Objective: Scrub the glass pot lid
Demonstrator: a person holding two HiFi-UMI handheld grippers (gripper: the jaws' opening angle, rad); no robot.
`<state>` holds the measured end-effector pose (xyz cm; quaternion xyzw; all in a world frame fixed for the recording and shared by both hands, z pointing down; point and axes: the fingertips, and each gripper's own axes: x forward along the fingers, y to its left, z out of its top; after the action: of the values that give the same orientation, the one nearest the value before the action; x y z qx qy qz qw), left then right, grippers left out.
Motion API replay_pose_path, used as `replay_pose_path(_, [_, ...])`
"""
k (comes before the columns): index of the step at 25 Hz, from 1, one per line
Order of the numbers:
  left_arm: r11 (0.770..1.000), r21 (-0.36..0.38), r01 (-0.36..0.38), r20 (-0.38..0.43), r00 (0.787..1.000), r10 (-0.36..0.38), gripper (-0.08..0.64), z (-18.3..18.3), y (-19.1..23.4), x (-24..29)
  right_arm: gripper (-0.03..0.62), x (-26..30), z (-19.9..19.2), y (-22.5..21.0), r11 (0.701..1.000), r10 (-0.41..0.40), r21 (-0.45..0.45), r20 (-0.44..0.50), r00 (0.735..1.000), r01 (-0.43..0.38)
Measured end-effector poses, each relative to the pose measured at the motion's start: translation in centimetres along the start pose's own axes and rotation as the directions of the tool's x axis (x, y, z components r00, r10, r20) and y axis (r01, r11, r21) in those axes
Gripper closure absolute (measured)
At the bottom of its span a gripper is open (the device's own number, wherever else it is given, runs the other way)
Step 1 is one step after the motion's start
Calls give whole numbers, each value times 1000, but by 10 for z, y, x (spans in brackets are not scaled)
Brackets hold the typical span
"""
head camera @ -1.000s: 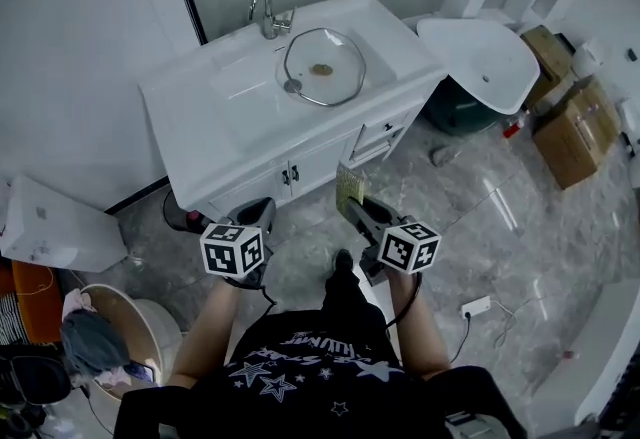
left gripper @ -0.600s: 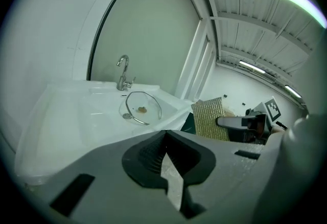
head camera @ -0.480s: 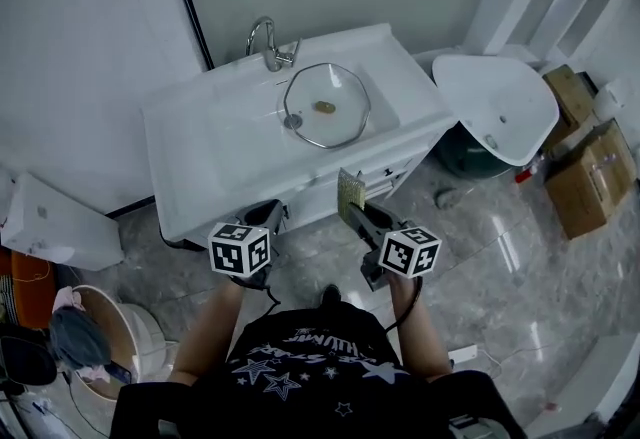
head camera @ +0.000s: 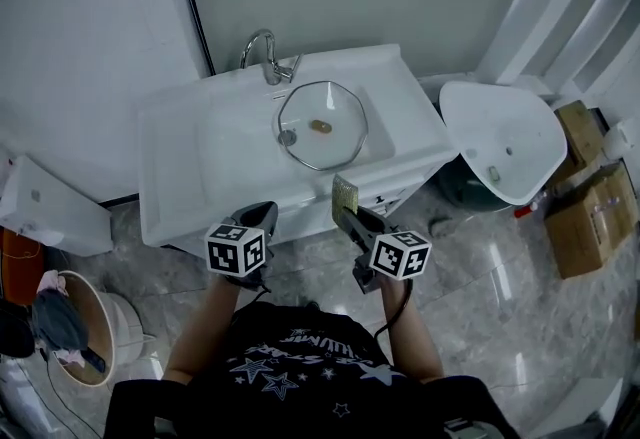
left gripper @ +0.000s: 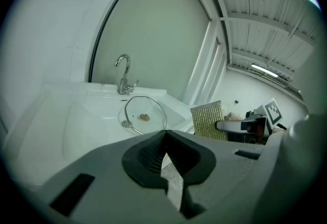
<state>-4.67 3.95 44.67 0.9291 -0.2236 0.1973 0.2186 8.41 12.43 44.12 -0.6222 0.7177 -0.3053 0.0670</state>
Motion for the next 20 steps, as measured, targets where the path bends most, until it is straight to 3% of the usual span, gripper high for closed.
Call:
replay_pose_path(6, [999,-18,-29,2,1000,29,552,5,6,8,524,16,0,-14,1000,10,23,-32,999,-10])
replay_pose_path(12, [999,-24,-38,-7,999,38,552,18,38,29,523,43,2,-22,1000,0,19,-62,998,1])
replay_pose_path(20, [999,-38,8,5,1000,-8,552,62,84,91,524,97,52,-58,998,-51,-38,-56,997,49])
